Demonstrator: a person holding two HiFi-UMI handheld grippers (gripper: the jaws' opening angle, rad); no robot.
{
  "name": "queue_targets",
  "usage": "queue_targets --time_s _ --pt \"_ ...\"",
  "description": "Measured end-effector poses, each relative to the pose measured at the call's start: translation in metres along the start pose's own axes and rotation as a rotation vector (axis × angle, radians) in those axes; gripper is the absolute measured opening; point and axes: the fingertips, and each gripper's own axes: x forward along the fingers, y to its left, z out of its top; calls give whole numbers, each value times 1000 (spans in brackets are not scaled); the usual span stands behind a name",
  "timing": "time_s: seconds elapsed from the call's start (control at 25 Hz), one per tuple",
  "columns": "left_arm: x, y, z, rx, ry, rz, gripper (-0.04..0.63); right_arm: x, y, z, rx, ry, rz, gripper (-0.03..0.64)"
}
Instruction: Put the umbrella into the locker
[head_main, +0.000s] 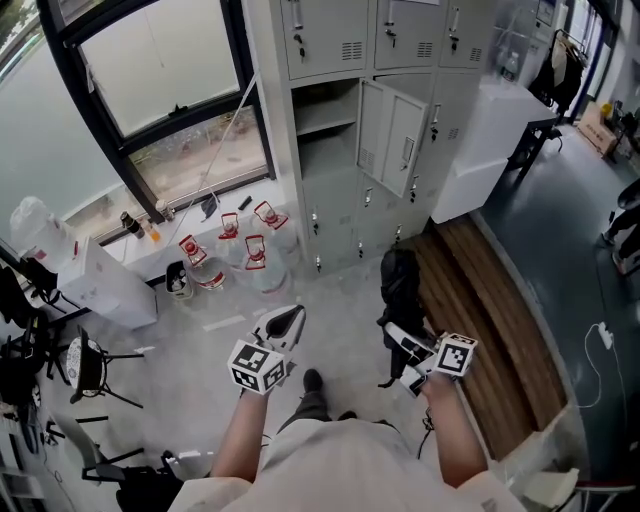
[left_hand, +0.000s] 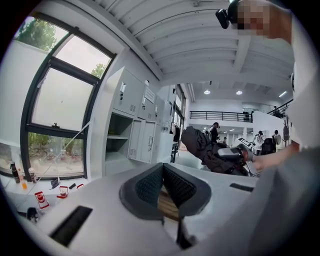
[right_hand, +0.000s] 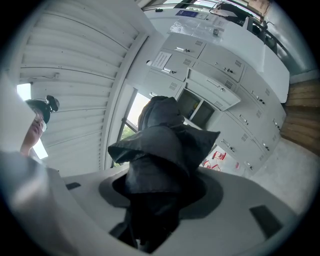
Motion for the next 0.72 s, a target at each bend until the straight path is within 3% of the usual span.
queue_targets --time_s 0.72 --pt "93 118 24 -28 -5 -87 5 98 -53 64 -16 -36 -75 235"
